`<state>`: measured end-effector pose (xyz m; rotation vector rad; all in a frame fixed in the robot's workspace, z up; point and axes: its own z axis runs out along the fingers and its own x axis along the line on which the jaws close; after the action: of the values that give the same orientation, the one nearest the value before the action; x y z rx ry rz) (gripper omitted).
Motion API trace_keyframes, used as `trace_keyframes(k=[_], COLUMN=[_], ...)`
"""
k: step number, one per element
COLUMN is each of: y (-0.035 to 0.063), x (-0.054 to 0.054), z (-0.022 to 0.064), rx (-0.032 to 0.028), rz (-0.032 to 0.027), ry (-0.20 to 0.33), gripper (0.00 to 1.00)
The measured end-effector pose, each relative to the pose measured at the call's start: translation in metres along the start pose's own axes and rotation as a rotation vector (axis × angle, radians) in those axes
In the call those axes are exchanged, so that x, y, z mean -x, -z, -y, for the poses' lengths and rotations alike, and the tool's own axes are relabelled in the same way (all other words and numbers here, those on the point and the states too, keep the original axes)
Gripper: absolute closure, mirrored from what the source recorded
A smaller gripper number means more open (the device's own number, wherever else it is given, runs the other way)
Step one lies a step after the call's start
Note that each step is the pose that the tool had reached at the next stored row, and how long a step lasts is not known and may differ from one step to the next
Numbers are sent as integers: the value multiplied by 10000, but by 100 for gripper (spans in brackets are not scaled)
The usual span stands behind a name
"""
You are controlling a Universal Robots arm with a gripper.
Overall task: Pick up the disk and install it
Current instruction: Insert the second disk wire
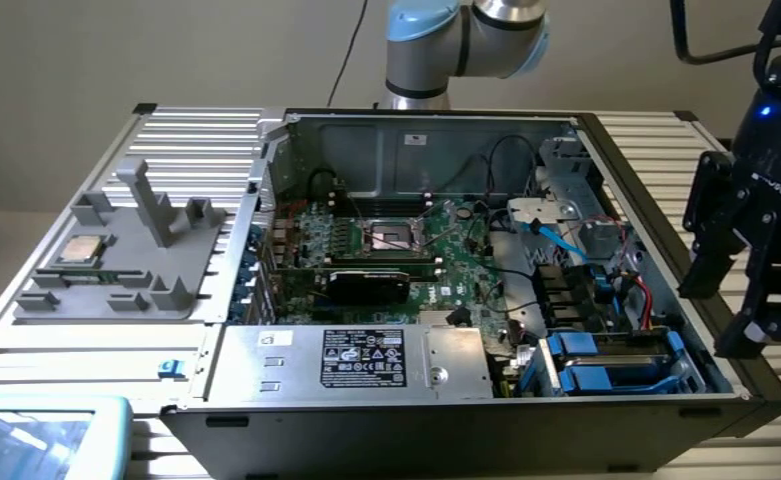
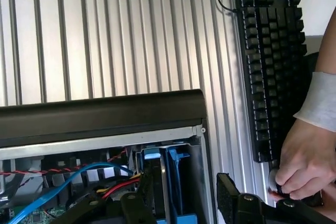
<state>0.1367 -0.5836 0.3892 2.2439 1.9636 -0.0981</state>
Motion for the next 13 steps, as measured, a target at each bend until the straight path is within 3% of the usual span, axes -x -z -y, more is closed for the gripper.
trace_keyframes(k=[8, 13], y=[-21, -69], x=[-11, -72], z=[103, 239], rx=[-22, 4], rz=[19, 15], ry=[-305, -325], gripper=[40, 40])
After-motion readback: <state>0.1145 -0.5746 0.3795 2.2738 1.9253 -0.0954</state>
